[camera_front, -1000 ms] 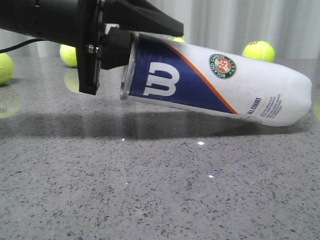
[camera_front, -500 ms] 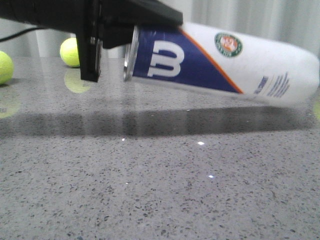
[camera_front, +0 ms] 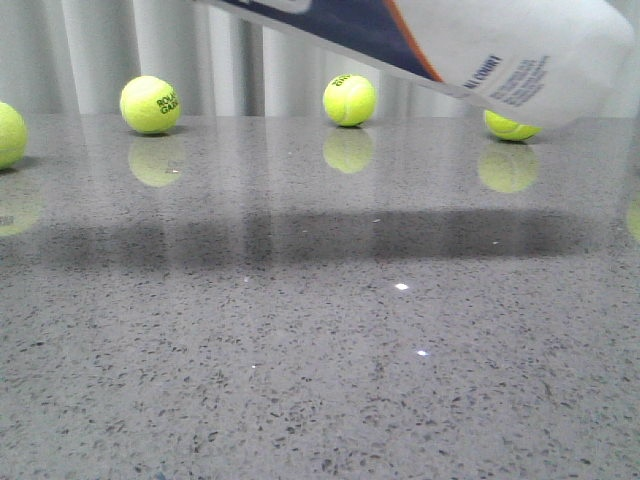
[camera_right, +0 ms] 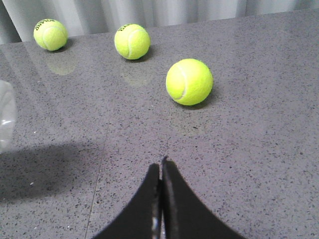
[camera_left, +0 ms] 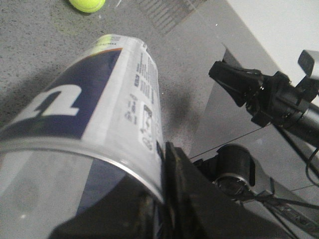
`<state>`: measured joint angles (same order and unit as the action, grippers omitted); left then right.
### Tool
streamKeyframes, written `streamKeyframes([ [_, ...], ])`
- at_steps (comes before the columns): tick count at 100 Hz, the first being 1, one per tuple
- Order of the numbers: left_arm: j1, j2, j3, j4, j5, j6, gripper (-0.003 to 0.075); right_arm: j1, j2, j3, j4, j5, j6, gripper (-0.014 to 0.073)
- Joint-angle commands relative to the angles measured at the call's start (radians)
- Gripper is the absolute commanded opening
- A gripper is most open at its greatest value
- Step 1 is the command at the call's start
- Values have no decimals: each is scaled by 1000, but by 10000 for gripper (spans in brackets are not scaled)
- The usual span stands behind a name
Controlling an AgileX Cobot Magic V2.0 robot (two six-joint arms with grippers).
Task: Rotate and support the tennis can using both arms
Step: 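Lift the can's gripped end with the left gripper, tilting it upward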
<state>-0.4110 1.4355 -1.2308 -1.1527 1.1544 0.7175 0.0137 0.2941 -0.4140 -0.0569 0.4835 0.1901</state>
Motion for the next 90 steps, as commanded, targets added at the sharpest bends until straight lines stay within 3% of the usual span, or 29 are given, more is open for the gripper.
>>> streamKeyframes([
  [1,-6,-49,-97,51,44,-79,-21,-6,8,-27,-2,-79,-1,-66],
  [14,-6,-51,-220,217,121,-165,-21,-6,8,-27,-2,-79,-1,-66],
  [45,-83,-60,-413,733,121,-449,-21,-6,8,-27,-2,-79,-1,-66],
  [74,-149,-110,-415,994,121,-552,-21,-6,8,-27,-2,-79,-1,-66],
  [90,-159,-114,-413,1040,121,-570,-21,-6,8,-27,-2,-79,-1,-66],
])
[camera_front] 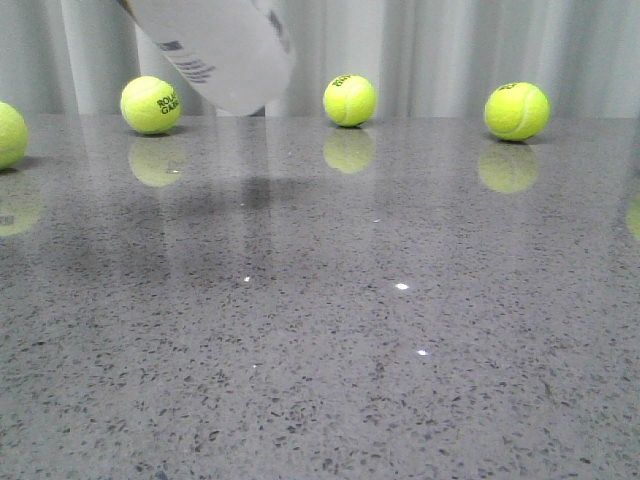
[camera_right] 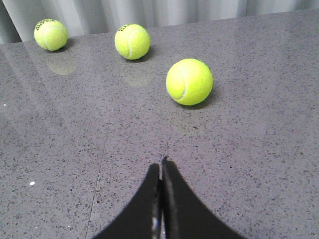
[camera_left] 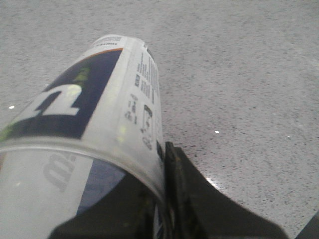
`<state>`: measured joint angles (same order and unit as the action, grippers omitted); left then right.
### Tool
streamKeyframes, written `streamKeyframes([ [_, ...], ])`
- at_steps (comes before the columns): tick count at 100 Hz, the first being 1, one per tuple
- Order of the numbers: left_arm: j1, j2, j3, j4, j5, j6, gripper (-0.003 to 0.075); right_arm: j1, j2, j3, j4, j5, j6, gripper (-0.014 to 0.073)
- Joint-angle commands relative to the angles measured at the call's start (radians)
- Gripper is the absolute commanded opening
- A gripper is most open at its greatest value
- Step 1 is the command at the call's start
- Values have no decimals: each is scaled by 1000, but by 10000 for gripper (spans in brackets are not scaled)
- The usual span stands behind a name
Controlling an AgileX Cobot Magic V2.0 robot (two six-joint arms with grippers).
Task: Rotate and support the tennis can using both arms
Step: 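Lift the can's gripped end with the left gripper, tilting it upward, then lower the can upright onto the table with the left gripper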
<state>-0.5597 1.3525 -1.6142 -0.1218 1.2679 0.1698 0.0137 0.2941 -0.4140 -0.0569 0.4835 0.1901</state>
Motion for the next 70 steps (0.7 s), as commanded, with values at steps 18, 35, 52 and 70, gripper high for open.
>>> streamKeyframes([
  [18,-11,-24,17,37,8,-22,-20,-6,8,-27,-2,-79,-1,-66],
  [35,-8,-8,51,39,8,-22,-20,-6,8,-27,-2,-79,-1,-66],
  [52,-8,5,51,37,8,-20,-20,-6,8,-27,-2,-79,-1,-66],
  [70,-8,6,51,29,8,-20,-19,-6,8,-27,-2,-79,-1,-66],
])
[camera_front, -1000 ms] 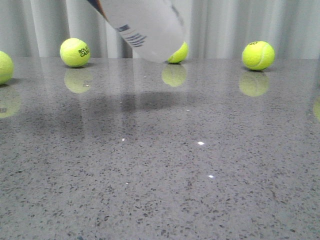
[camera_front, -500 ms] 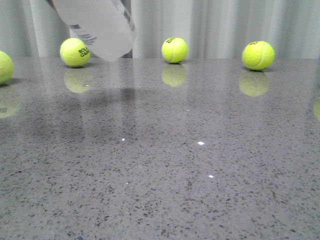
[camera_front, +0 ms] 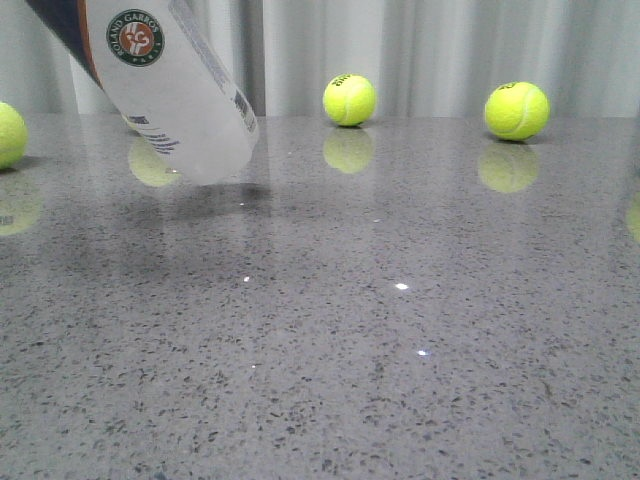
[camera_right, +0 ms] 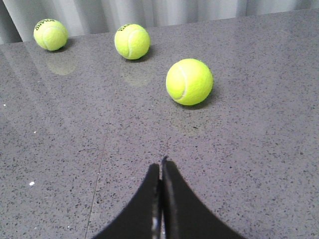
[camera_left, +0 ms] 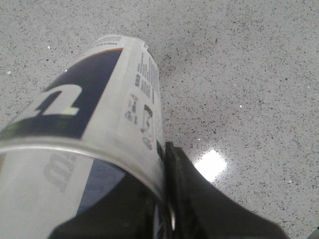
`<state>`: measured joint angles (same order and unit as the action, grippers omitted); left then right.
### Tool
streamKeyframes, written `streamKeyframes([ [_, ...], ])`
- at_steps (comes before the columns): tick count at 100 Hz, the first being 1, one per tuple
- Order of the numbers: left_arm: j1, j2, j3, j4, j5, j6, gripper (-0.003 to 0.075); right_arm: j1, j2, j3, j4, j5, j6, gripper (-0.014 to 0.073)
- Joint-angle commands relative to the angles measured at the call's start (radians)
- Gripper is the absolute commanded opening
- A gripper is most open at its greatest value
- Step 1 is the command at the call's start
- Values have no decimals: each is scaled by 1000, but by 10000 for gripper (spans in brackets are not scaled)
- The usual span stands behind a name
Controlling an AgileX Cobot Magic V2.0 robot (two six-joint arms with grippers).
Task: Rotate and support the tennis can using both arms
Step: 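Lower the can upright onto the table with the left gripper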
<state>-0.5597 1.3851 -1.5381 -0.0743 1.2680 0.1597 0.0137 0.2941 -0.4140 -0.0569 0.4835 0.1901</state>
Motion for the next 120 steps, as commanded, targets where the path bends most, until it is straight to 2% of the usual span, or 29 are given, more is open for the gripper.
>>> streamKeyframes([
  [1,-8,-27,-25,-19,8,-10,-19,-6,8,-27,-2,-79,-1,-66],
  [12,-8,-27,-25,-19,8,-10,-11,-6,8,-27,-2,-79,-1,-66],
  [19,-8,-27,-25,-19,8,-5,31,-6,8,-27,-2,-79,-1,-66],
  [43,-8,-27,-25,-19,8,18,307,-6,8,-27,-2,-79,-1,-66],
  [50,-8,-27,-25,-19,8,18,347,-6,8,-27,-2,-79,-1,-66],
  [69,-8,-21,-35,-7,8,18,349,-6,8,-27,-2,-79,-1,-66],
  [120,32,193,-277,3,8,18,349,-6,8,-27,-2,-79,-1,-66],
])
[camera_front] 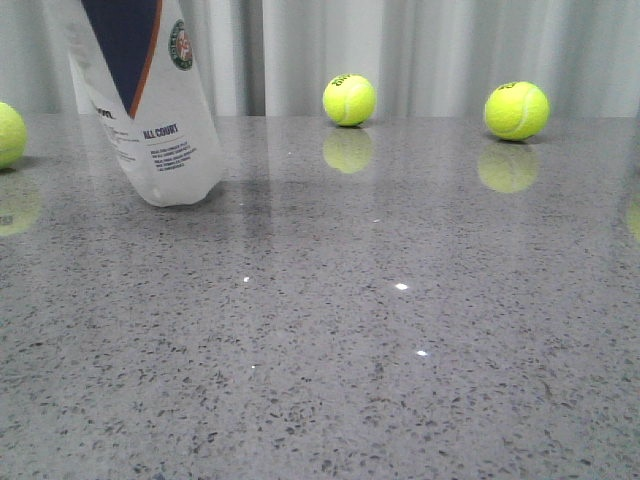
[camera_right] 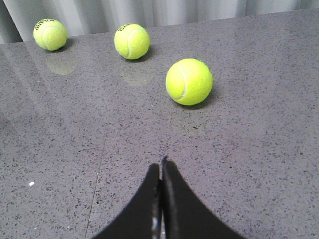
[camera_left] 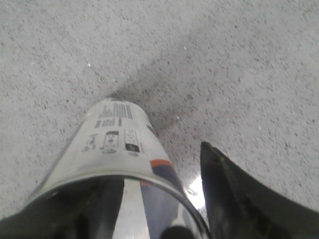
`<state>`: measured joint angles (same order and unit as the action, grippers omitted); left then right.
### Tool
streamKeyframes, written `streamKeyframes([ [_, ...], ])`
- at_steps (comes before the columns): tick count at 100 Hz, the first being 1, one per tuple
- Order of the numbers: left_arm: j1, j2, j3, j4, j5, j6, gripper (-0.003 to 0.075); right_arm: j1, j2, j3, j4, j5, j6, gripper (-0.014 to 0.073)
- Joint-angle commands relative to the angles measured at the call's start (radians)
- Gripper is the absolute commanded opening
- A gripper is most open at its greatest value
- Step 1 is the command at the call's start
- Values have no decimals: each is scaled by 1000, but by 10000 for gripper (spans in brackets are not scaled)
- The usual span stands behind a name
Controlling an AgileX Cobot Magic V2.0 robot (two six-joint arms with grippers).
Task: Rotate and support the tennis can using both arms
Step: 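Lower the can upright onto the table with the left gripper, then release the can and raise the left gripper away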
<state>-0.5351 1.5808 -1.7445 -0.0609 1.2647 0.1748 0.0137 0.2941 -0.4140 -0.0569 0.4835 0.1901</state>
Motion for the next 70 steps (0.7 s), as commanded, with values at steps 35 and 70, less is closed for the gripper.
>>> streamKeyframes([
  [35,9,70,-175,-6,2,3,349,-6,8,-27,-2,-80,-1,-66],
  [70,9,54,-175,-8,-52,9,348,-6,8,-27,-2,-80,-1,-66],
])
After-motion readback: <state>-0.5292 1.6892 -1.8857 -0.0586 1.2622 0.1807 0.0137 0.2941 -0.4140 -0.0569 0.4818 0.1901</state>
